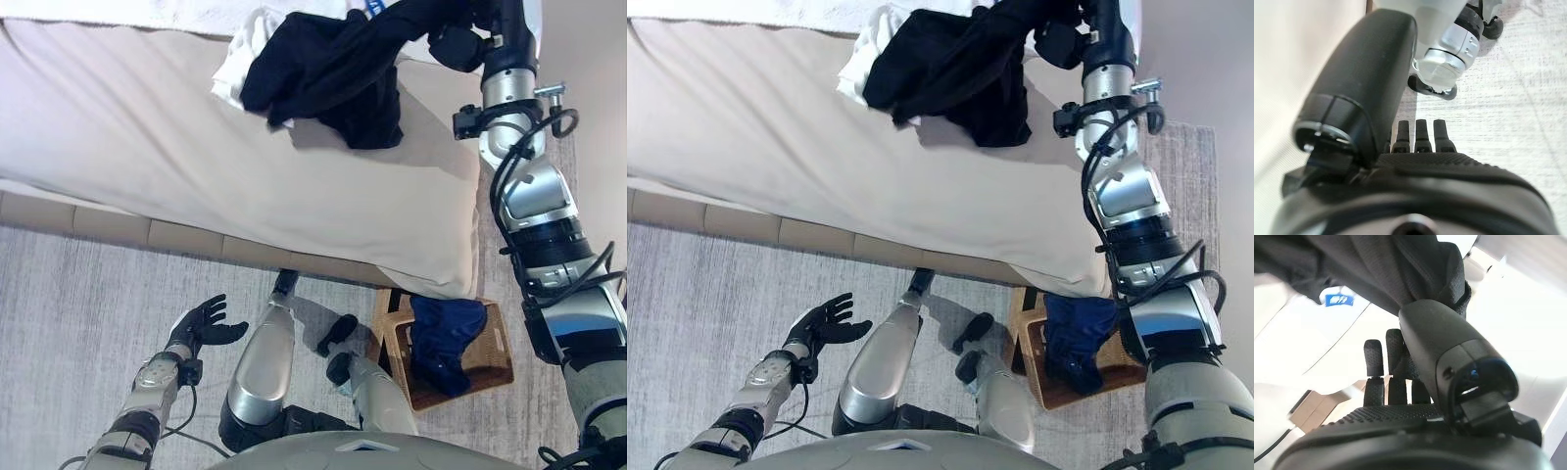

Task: Pick up the clothes from the bed and place them into the basket

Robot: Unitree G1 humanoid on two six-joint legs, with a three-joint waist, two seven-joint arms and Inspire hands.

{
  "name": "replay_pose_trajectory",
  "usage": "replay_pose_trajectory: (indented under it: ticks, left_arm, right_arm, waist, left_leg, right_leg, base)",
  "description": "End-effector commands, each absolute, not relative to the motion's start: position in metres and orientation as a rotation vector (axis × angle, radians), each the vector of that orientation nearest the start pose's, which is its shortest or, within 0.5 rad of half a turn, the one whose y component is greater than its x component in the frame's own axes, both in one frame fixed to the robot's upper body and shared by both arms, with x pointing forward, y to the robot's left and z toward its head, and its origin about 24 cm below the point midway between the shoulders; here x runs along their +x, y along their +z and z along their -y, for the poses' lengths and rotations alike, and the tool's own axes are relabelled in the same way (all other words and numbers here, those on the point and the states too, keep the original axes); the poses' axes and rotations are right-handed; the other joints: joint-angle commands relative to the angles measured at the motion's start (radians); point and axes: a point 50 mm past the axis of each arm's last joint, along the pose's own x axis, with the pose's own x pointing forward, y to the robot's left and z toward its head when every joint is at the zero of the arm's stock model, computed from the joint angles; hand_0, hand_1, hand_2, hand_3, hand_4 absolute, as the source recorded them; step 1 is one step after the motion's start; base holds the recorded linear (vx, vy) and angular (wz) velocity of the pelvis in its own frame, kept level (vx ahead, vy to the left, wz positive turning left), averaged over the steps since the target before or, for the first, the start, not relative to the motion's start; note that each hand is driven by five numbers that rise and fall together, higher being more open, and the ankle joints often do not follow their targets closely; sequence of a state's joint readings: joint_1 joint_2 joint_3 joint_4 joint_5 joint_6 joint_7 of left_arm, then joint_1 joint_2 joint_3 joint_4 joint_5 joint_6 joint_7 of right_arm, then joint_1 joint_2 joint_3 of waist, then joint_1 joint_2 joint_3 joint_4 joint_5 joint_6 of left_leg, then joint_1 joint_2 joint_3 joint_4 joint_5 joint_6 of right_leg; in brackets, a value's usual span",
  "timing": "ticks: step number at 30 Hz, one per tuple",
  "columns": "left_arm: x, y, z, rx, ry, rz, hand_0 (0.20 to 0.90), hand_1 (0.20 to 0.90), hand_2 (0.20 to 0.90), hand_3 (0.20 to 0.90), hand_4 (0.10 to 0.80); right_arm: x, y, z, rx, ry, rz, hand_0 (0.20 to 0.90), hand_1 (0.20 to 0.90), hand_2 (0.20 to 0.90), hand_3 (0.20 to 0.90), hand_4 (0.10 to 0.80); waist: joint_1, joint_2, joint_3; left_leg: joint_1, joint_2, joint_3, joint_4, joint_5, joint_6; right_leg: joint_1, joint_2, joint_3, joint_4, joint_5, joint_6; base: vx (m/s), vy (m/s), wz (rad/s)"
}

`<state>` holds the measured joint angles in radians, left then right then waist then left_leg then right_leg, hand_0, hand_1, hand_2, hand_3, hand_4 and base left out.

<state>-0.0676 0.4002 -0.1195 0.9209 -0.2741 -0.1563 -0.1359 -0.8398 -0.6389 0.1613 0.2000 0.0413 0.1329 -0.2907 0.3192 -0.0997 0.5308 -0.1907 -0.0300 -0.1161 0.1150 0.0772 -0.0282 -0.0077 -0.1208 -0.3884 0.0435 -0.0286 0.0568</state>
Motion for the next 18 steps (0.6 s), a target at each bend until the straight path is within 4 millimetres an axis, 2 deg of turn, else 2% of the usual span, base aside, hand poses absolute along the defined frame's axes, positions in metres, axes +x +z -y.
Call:
replay_pose_trajectory:
  ticks: [1,6,9,14,18]
  left_arm:
    - [0.125,-0.131,-0.261,0.176,0.013,-0.919,0.9,0.9,0.9,0.9,0.8]
    - [0.098,-0.145,-0.26,0.191,0.045,-1.046,0.9,0.9,0.9,0.9,0.8]
    - [0.089,-0.149,-0.262,0.189,0.061,-1.106,0.9,0.9,0.9,0.9,0.8]
    - [0.089,-0.15,-0.263,0.197,0.045,-1.143,0.9,0.9,0.9,0.9,0.8]
    - [0.096,-0.15,-0.258,0.214,0.012,-1.139,0.9,0.9,0.9,0.9,0.8]
  right_arm:
    - [0.323,0.296,0.22,-0.527,-0.328,0.77,0.3,0.3,0.3,0.2,0.1]
    - [0.294,0.31,0.24,-0.454,-0.474,0.926,0.3,0.3,0.3,0.2,0.1]
    - [0.274,0.327,0.253,-0.405,-0.604,1.048,0.3,0.3,0.3,0.2,0.1]
    - [0.253,0.343,0.282,-0.368,-0.79,1.096,0.3,0.3,0.3,0.2,0.1]
    - [0.247,0.341,0.299,-0.395,-0.845,1.068,0.3,0.3,0.3,0.2,0.1]
  waist:
    - [-0.045,0.024,-0.298]
    - [-0.116,0.025,-0.379]
    - [-0.17,0.036,-0.424]
    - [-0.232,0.044,-0.474]
    - [-0.27,0.045,-0.491]
  left_leg:
    - [0.069,0.017,0.006,-0.118,-0.062,0.009]
    - [0.153,0.025,0.06,-0.15,-0.082,0.014]
    - [0.2,0.031,0.107,-0.17,-0.092,0.014]
    - [0.258,0.032,0.168,-0.187,-0.117,0.013]
    - [0.283,0.03,0.201,-0.187,-0.134,0.015]
  right_leg:
    - [0.049,0.015,0.032,0.032,-0.068,0.013]
    - [0.073,0.019,0.076,-0.008,-0.043,0.018]
    - [0.078,0.024,0.108,-0.034,-0.023,0.022]
    - [0.095,0.029,0.155,-0.07,-0.002,0.028]
    - [0.099,0.032,0.178,-0.088,0.012,0.033]
  base:
    - [-0.014,-0.036,-0.19]
    - [-0.009,-0.002,-0.26]
    - [-0.031,0.012,-0.3]
    - [-0.006,-0.022,-0.39]
    - [0.003,-0.03,-0.35]
